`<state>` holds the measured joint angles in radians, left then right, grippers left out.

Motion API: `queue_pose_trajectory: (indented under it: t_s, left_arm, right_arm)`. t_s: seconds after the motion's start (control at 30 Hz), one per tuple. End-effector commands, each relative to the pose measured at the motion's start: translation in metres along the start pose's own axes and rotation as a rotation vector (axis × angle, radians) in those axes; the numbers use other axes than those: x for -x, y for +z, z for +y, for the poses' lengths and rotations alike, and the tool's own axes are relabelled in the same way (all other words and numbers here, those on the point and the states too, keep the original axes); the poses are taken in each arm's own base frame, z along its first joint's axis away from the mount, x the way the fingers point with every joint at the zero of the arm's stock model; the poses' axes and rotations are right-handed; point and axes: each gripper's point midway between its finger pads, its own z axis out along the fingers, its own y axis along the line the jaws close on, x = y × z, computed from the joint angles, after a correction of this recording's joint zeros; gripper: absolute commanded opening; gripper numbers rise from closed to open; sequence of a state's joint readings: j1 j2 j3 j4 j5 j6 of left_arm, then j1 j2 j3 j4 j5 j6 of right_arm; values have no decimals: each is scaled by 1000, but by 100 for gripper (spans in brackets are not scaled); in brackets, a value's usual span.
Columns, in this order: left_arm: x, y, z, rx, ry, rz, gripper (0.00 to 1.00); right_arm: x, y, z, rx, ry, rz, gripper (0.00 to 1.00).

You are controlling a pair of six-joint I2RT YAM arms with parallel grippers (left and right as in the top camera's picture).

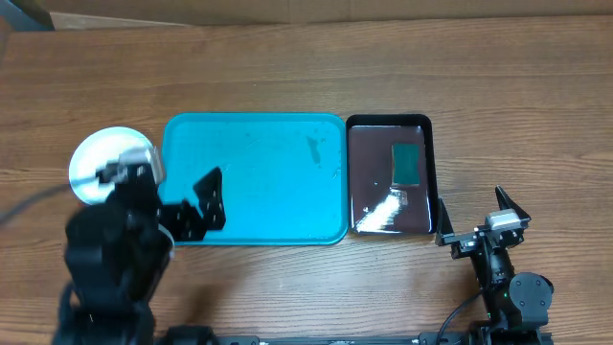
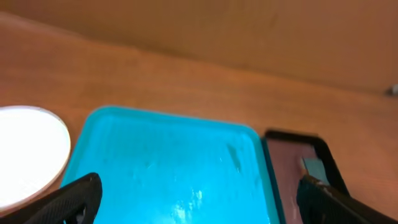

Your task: Clean dirty plates on tray and stack at the side

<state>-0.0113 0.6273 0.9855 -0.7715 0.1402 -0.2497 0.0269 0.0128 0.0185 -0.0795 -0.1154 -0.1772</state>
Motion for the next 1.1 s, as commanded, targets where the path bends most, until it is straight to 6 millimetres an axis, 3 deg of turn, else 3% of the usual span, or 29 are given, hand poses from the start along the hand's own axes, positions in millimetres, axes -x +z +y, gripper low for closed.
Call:
queue_pose_trajectory:
  t_s: [0.0, 0.13, 0.27, 0.47, 0.63, 0.77, 0.93, 1.07]
  left_arm:
    - [4, -11, 5, 3, 44, -166, 100]
    - [32, -36, -5, -63, 79, -458, 100]
    - [57, -74, -11, -114, 110, -787, 100]
    - [53, -96, -6, -125, 116, -998, 100]
    - [37, -83, 4, -109, 105, -1012, 100]
    - [22, -60, 12, -90, 99, -958, 100]
    - [-11, -19, 28, -60, 88, -853, 100]
    - [-27, -3, 36, -39, 82, -808, 100]
  right_arm:
    - [-2, 0, -2, -9, -3, -2, 100]
    - [-2, 0, -2, -9, -3, -2, 100]
    - [-2, 0, -2, -9, -3, -2, 100]
    - [-2, 0, -2, -9, -3, -2, 100]
    - [-2, 0, -2, -9, -3, -2, 100]
    - [-2, 0, -2, -9, -3, -2, 100]
    - [-2, 0, -2, -9, -3, -2, 100]
    - [-2, 0, -2, -9, -3, -2, 100]
